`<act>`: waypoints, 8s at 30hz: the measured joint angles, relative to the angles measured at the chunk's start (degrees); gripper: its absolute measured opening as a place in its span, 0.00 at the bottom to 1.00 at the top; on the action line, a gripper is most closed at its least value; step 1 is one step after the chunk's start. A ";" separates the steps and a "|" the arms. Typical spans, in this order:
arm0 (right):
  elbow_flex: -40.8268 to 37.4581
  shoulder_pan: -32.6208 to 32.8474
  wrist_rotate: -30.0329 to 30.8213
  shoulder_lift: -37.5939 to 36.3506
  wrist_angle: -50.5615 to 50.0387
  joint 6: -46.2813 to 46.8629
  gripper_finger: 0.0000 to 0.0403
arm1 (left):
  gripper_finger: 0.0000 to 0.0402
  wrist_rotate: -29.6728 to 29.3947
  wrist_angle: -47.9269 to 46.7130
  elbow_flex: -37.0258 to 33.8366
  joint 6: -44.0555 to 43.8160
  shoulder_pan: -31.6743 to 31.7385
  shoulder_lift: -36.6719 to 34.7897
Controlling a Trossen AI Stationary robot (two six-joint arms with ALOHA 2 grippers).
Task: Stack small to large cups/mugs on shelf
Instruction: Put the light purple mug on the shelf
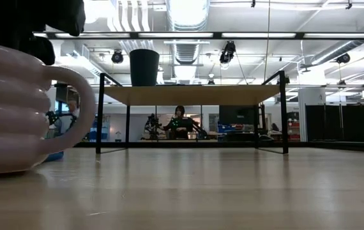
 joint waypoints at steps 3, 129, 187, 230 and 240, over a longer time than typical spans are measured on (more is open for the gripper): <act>0.00 0.00 0.00 0.00 0.04 0.00 0.18 | 0.15 -0.01 0.70 -0.03 0.02 0.02 -0.02; -0.11 1.43 5.70 13.33 6.41 1.66 0.17 | 0.21 -20.78 -20.78 51.04 19.54 24.49 -6.50; -4.50 -3.33 -5.10 21.86 11.53 1.70 0.06 | 0.21 -22.47 -19.68 50.18 26.47 24.50 -7.17; 0.20 -22.03 5.84 2.56 2.23 -10.94 0.07 | 0.21 -24.33 -19.32 50.05 27.19 24.48 -4.65; 0.00 -23.78 -0.66 3.08 3.44 -20.18 0.07 | 0.21 -24.31 -19.25 50.07 30.59 24.48 -5.17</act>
